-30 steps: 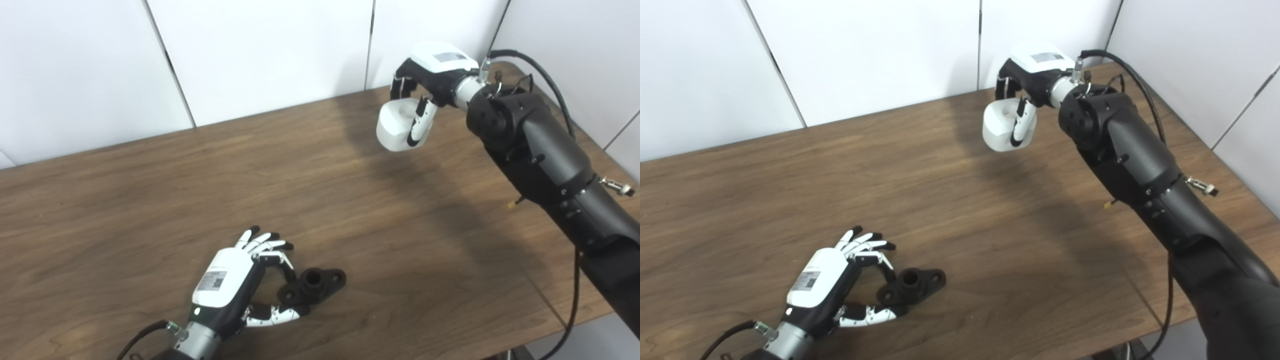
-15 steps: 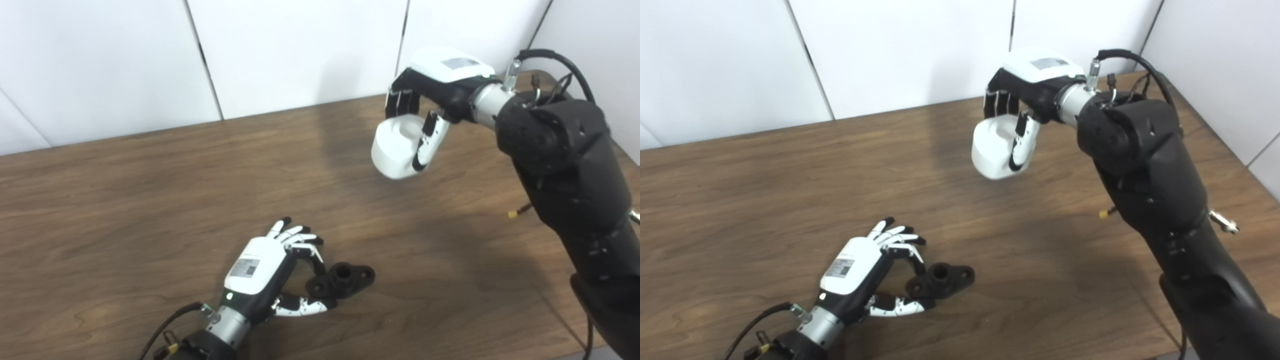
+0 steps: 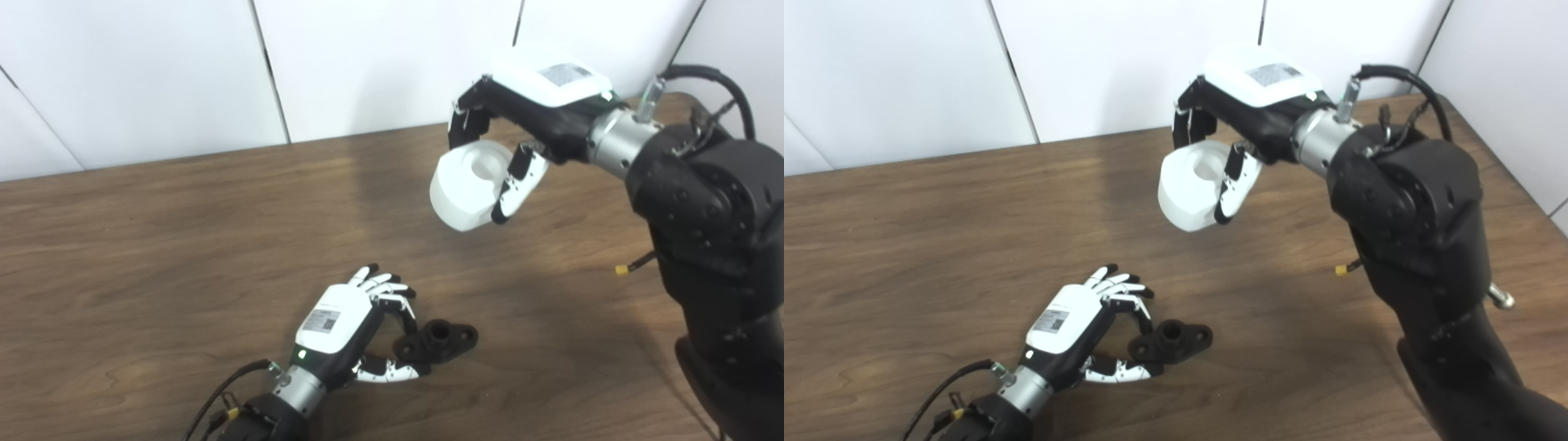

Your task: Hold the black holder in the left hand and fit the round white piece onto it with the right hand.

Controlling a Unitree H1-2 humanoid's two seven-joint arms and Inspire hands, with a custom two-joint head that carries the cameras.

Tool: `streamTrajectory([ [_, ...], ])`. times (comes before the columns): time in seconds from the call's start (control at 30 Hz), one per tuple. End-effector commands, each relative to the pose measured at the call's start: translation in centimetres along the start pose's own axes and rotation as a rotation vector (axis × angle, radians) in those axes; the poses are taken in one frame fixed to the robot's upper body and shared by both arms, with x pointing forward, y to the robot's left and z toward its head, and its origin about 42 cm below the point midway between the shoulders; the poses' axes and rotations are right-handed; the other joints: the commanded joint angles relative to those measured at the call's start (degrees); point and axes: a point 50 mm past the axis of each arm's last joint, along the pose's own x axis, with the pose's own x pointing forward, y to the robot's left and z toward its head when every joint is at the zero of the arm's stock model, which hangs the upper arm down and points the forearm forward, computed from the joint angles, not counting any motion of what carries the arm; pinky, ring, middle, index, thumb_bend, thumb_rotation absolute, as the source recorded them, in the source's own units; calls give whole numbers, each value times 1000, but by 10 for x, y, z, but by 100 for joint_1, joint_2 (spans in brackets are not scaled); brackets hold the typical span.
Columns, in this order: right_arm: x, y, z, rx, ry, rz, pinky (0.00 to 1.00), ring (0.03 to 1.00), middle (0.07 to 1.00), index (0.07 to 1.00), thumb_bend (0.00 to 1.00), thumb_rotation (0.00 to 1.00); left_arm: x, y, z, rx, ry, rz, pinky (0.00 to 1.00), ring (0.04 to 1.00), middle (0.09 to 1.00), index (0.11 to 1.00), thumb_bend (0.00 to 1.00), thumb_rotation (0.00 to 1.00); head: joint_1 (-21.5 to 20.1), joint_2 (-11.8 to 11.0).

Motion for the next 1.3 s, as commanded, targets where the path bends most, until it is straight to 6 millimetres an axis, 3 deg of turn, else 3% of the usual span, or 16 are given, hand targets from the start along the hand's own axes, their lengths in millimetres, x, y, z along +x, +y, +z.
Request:
streamTrajectory([
  [0.0, -6, -1, 7, -18, -20, 62, 918, 572, 477, 489, 531, 0, 4, -8, 2, 32, -1, -45, 979, 879, 785, 484, 524, 56, 0, 3],
  [0.13, -13, 7, 11, -29, -37, 85, 932, 530, 463, 507, 530, 0, 4, -6, 3, 31, 0, -53, 991, 886, 792, 484, 523, 56, -6, -6],
  [0.6, -30, 31, 15, -34, -48, 146, 984, 592, 462, 510, 530, 0, 4, -2, 3, 39, -3, -48, 978, 878, 784, 484, 524, 57, -168, 96],
  [1.27, -30, 55, 15, -14, -30, 239, 979, 547, 455, 514, 529, 0, 4, 1, 5, 40, -3, -45, 990, 881, 784, 484, 524, 56, -202, 212],
])
